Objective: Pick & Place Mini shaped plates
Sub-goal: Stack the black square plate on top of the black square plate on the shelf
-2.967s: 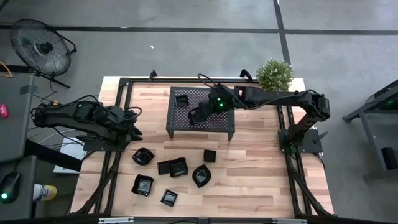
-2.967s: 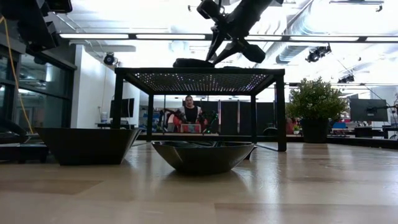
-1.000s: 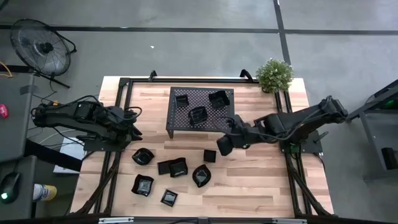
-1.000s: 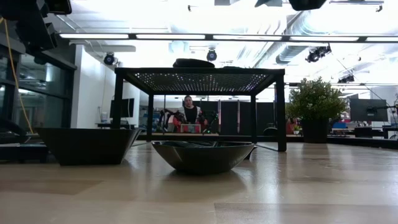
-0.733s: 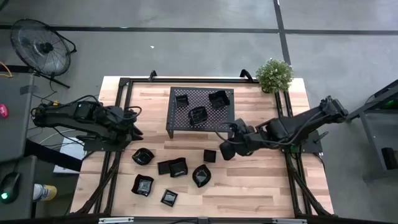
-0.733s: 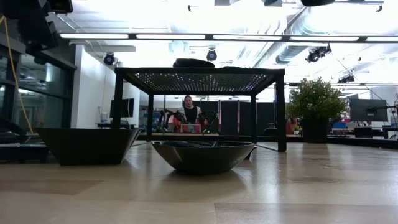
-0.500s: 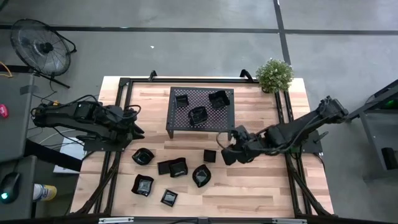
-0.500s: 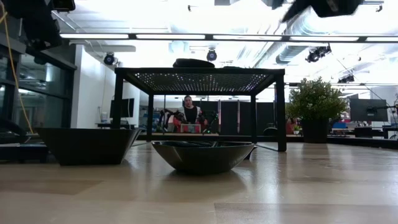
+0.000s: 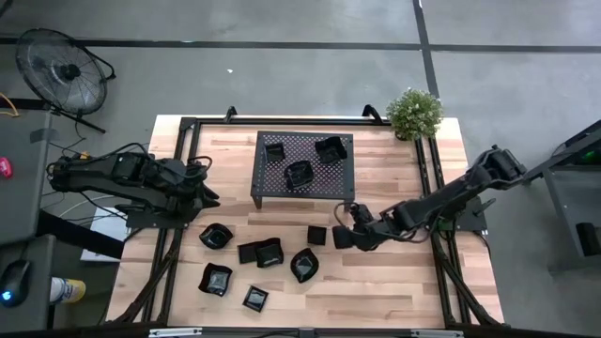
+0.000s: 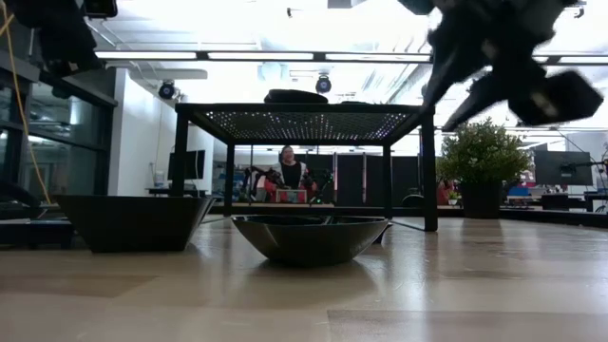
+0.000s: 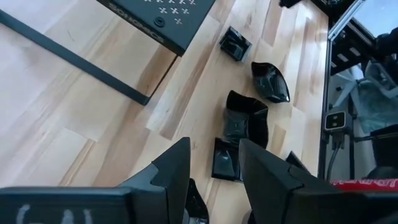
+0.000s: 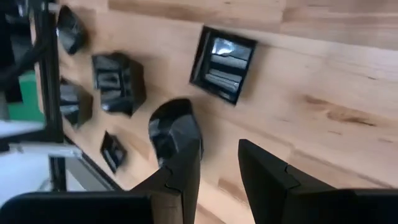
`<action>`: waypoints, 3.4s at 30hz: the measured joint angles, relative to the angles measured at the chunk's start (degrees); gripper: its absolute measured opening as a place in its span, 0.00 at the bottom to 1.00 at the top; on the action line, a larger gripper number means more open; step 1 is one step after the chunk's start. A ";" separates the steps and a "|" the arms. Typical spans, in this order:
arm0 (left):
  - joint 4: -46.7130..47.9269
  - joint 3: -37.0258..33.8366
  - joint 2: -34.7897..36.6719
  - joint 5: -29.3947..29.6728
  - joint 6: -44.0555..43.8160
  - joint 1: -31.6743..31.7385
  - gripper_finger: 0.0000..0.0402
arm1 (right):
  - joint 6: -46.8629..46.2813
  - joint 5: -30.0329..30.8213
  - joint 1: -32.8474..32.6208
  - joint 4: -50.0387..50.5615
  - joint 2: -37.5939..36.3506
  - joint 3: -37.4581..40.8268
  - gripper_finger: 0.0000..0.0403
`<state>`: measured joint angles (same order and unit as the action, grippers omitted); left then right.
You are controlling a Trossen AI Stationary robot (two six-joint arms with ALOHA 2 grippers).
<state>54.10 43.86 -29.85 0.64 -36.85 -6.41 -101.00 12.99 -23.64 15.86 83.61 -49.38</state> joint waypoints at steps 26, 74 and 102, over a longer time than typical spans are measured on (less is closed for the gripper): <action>0.03 0.00 0.00 -2.64 7.27 0.00 0.34 | 2.57 -4.54 6.87 -14.18 12.00 4.11 0.26; -0.01 0.00 0.00 -2.08 6.81 0.00 0.34 | 8.51 0.02 7.13 -22.99 19.10 4.08 0.25; -0.14 0.00 0.00 -2.05 7.94 0.00 0.34 | 9.56 -1.52 7.13 -27.53 19.17 4.17 0.02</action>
<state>53.95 43.86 -29.85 -1.41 -28.91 -6.42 -91.44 11.48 -16.51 -11.67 102.78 -45.21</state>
